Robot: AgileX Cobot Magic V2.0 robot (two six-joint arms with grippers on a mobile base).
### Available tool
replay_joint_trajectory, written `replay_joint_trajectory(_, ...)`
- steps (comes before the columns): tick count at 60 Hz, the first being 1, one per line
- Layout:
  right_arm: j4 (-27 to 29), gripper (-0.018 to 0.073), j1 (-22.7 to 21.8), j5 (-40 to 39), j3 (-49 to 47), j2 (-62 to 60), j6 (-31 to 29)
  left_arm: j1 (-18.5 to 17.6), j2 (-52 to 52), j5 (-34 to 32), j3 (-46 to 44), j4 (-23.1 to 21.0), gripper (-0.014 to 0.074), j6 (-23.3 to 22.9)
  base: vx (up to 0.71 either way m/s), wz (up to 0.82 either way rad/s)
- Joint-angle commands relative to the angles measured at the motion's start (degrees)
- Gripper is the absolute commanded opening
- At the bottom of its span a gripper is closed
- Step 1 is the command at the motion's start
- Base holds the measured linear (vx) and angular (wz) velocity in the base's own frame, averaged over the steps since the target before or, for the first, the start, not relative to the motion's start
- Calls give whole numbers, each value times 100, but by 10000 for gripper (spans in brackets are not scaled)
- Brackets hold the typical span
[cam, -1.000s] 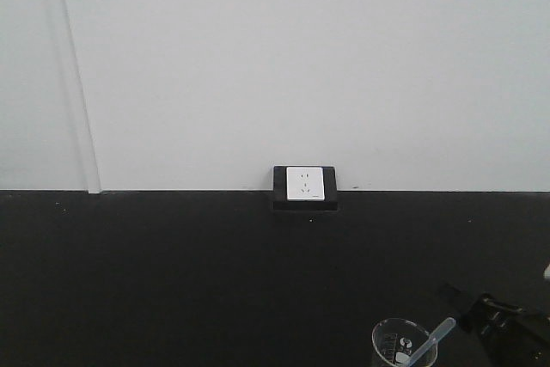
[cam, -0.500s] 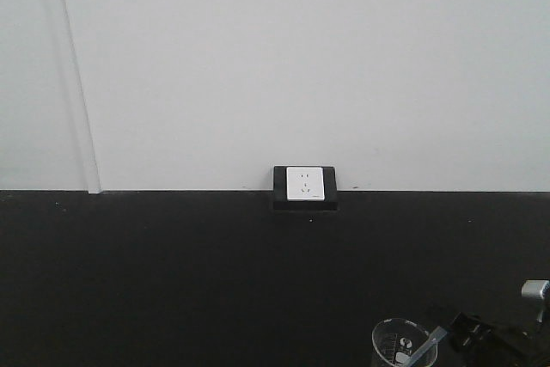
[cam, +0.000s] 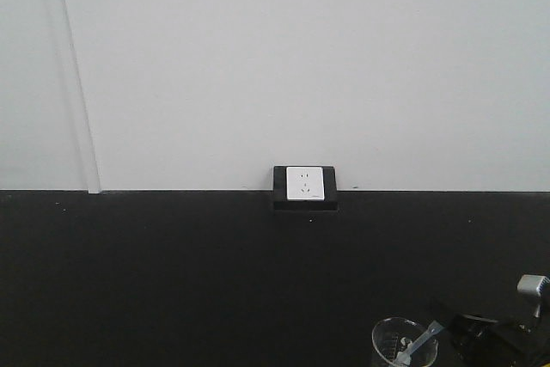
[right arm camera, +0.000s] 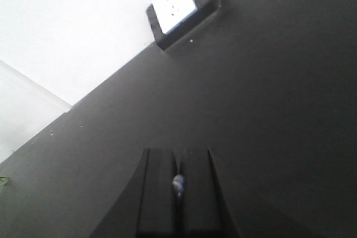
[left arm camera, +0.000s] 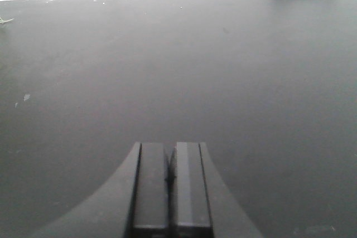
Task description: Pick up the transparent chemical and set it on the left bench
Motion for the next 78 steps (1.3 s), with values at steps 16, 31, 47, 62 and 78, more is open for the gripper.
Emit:
replay_joint_trajectory(16,-335,-3,-22,1173,-141,-2139,-1288,-10,-110,-449,93,-4,-3,-45,0,0)
replay_joint_trajectory(31,-1543,-3,-22,3678,-141,-4188,-1279,-10,-110,-449,93,-4,-3,-45,0,0)
replay_joint_trajectory(47,-2005,-3,-14,5308,-136,-6053,-953,-10,-110,-449,93,-4,-3,-45,0,0)
replay_joint_trajectory(62,-1185,0,-14,5709,105,-7325,-1409,-10,-110,-449,93,-4,-3,-45,0,0)
replay_joint_trajectory(78,795,0,-14,5886,665,-7729,-3381,-10,-110,-449,93,-4,-3,-45,0,0)
